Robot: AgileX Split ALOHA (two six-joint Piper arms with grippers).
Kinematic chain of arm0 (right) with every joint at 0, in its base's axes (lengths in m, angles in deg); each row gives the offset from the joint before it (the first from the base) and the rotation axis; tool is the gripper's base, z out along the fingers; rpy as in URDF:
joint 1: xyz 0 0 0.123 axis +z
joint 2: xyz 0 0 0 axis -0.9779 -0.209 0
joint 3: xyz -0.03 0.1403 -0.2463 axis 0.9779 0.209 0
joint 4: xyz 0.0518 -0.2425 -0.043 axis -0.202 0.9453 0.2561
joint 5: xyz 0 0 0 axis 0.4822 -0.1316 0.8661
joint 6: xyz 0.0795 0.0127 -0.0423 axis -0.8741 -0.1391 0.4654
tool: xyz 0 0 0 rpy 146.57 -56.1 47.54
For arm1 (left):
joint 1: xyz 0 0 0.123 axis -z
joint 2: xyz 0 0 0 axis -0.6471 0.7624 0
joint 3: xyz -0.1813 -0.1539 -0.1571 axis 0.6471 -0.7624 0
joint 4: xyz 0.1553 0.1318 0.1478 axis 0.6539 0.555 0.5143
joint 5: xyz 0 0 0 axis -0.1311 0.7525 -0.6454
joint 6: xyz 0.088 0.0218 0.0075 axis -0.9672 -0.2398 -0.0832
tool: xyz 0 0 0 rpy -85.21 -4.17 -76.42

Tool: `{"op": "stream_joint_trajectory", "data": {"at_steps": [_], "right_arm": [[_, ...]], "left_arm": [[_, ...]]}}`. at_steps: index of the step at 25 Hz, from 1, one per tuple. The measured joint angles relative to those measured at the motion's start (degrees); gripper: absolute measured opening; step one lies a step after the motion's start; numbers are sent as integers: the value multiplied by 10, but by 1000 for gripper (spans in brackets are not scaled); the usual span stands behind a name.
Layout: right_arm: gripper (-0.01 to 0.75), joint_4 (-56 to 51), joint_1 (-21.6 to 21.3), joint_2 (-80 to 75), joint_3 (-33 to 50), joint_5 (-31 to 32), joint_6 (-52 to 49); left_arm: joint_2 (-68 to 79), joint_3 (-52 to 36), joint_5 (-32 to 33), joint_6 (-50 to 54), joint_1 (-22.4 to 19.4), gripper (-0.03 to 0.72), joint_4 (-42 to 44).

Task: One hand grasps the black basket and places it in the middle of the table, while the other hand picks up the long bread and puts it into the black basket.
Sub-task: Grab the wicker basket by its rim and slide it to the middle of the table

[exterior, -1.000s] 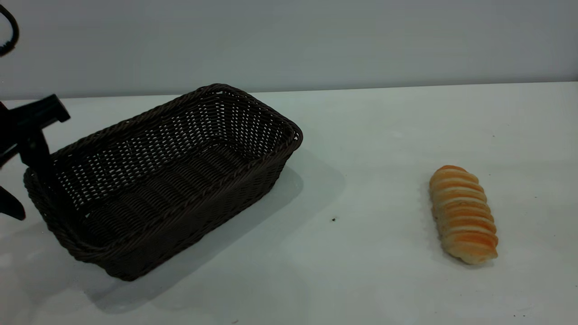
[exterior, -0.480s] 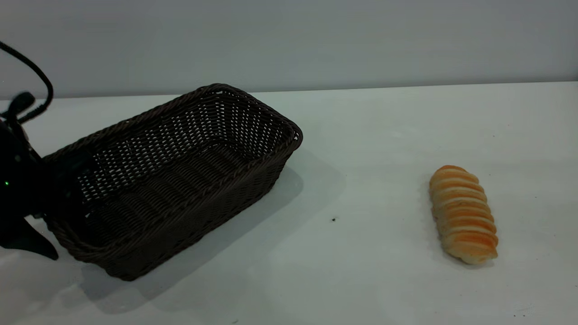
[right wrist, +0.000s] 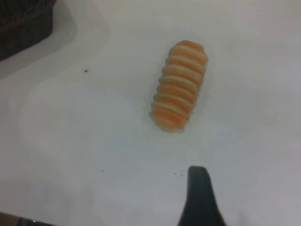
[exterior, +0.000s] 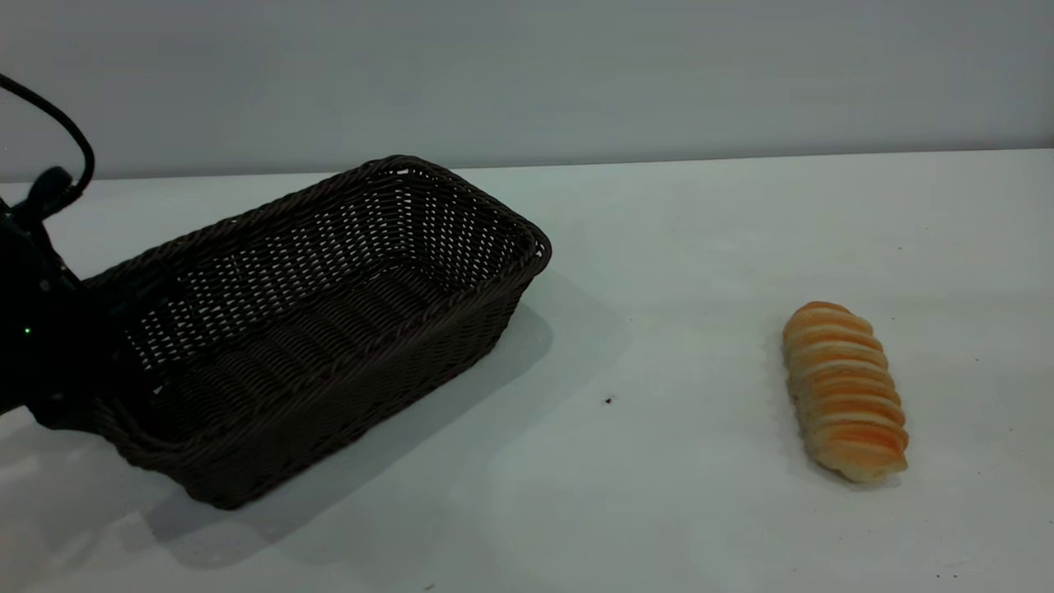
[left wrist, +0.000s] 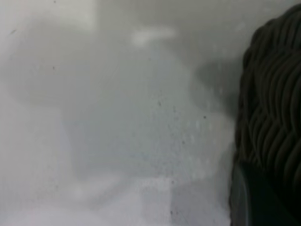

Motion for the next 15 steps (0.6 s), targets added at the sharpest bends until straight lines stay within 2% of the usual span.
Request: {"op": "stream_joint_trajectory", "data": {"at_steps": [5,9,11,15], "right_arm": [[531,0,0,0,0,0,0],[531,0,0,0,0,0,0],[531,0,0,0,0,0,0],[531,0,0,0,0,0,0]], "left_arm": [[-71,14,38,-108,0,137,3],[-84,98,122,-250,0,137,-6],[-64,139,165,-317,0,137,-40],[-7,203,210,-420,10,137,-110]]}}
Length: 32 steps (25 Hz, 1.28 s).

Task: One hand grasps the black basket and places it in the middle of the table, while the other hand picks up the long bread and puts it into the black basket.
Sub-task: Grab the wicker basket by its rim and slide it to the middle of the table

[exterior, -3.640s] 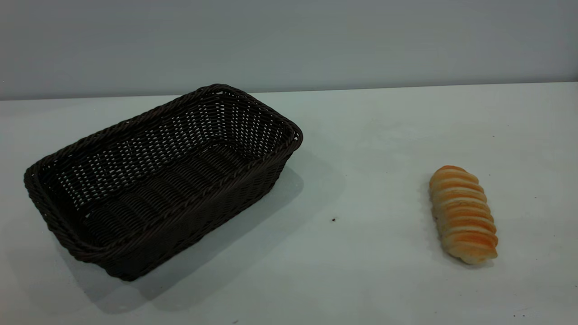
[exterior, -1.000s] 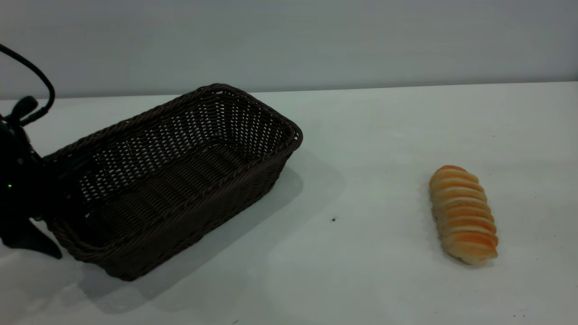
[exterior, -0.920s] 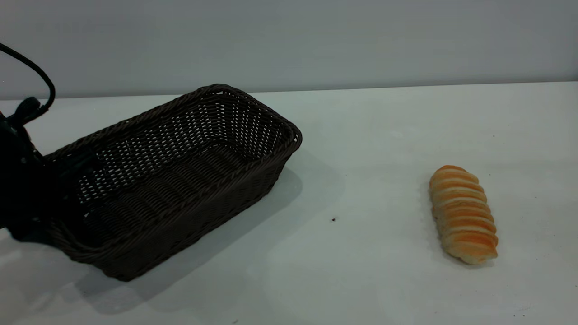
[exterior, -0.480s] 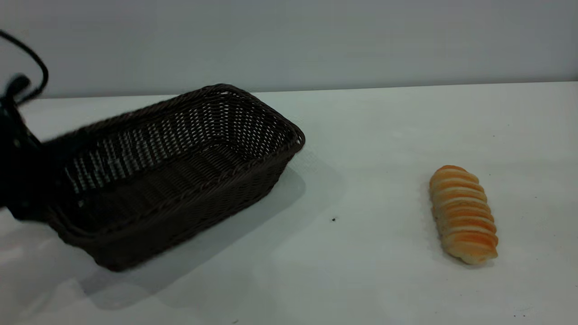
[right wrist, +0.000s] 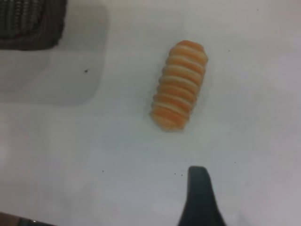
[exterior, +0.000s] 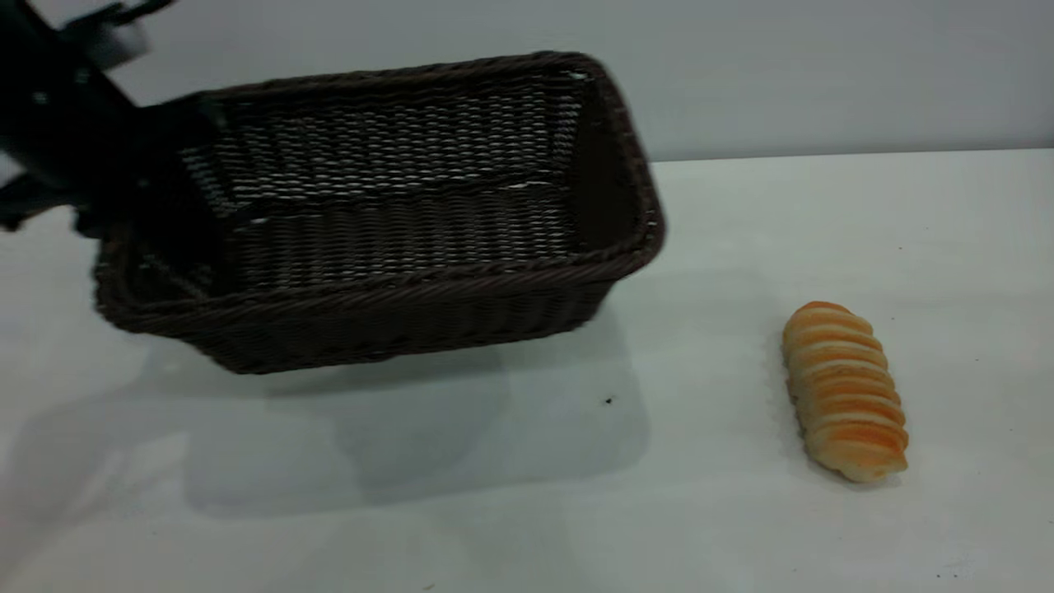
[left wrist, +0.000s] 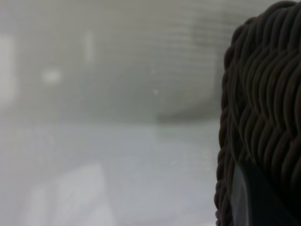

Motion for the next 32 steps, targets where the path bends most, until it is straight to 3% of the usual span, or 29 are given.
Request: {"op": "stream_joint_trajectory", "data": {"at_steps": [7,22,24,29,32], "right_arm": [[531,0,0,0,0,0,0],[531,0,0,0,0,0,0],[531,0,0,0,0,0,0],[531,0,0,0,0,0,0],[531,0,0,0,0,0,0]], "left_arm": [[105,69,44,-47,28,137,-12],[142,73,41,-44,28,140,-5],[142,73,42,-44,28,182,-5],[137,74,52,-41,28,431,-6],[117,74,61,-34,28,526,0]]}}
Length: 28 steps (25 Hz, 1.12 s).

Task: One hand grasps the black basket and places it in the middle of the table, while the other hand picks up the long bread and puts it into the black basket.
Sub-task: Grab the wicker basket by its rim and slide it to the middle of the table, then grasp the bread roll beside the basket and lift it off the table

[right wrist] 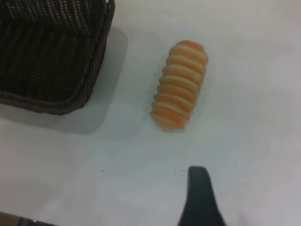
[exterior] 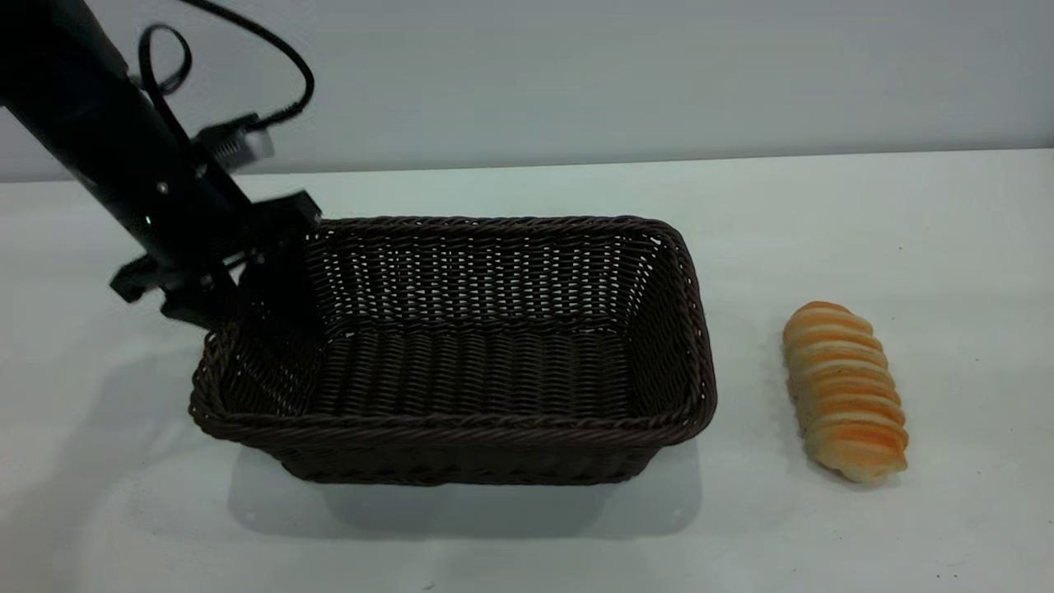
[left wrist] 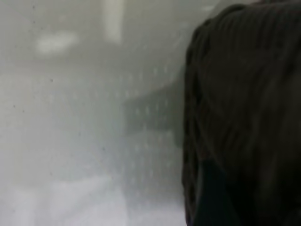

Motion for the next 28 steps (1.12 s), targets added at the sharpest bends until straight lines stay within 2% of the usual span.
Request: {"op": "stream_joint_trajectory", "data": {"at_steps": [6,11,15,22,28], "right_arm": [[531,-19,0,-13,0,3,4],[531,-112,0,-97,0,3,93],[531,-178,0,-215,-28,-22,163],[531,-192,2,-458,-146,-44,176],[531,-187,55,-609,-196,-100,162]], "left_arm": [[-80,10,64,64,0,557,89],[-161,10,93,104,0,558,164],[-217,10,95,109,0,558,171],[-274,10,100,111,0,558,172],[-275,10,108,110,0,558,172]]}}
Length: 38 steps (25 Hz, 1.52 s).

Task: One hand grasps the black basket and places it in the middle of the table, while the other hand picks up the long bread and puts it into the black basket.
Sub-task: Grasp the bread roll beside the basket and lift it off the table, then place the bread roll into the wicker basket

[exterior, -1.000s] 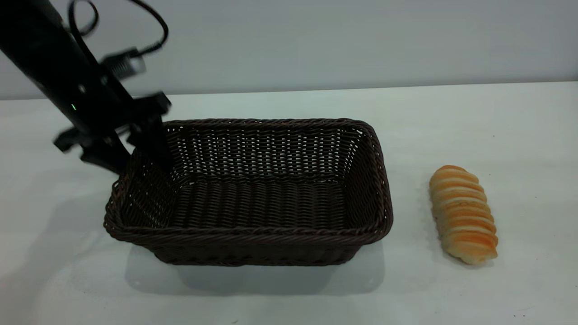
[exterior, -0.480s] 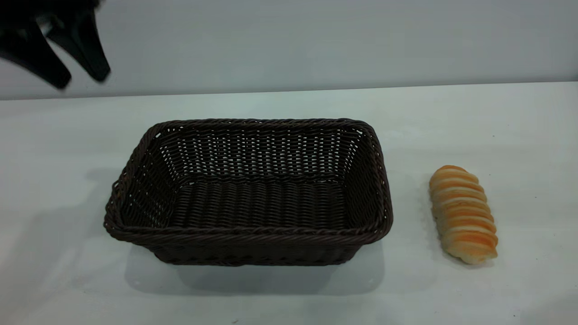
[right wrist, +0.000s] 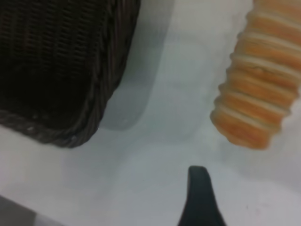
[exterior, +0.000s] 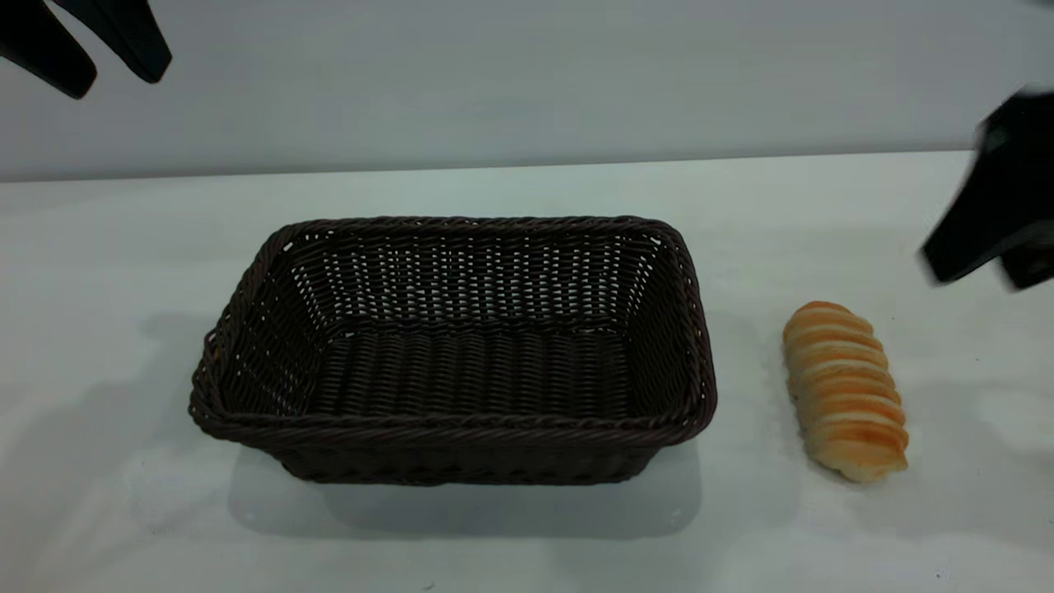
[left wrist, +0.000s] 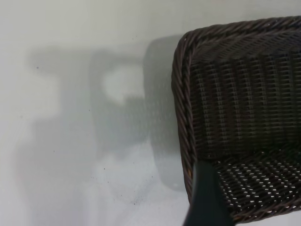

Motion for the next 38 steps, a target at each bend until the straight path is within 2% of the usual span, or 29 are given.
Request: {"op": "stream_joint_trajectory", "data": {"at_steps": [4,10,18,21,26,28,31,35,38], "right_arm": [[531,29,26,-88,-38,-25,-29],[528,38,29,-192,-89,-54,-42],[443,14,29,-276,-122,-69,-43],[360,11,29,-283,-123,-71,-43],[78,16,29,-263,-124,-69,-43],[46,21,29,-238,-134,-55,-47],[37,24,34,-195,-169,-8,-55],[35,28,82,-161,-235,61,-58],[35,23,151,-160,-274,71,-58]], "left_arm": [[0,0,4,0,0,558,0],[0,0,18,0,0,558,0],[0,0,19,0,0,558,0],[0,0,19,0,0,558,0],[0,0,19,0,0,558,0],[0,0,19,1,0,558,0],[0,0,20,1,0,558,0],[0,0,20,1,0,558,0],[0,0,20,1,0,558,0]]}}
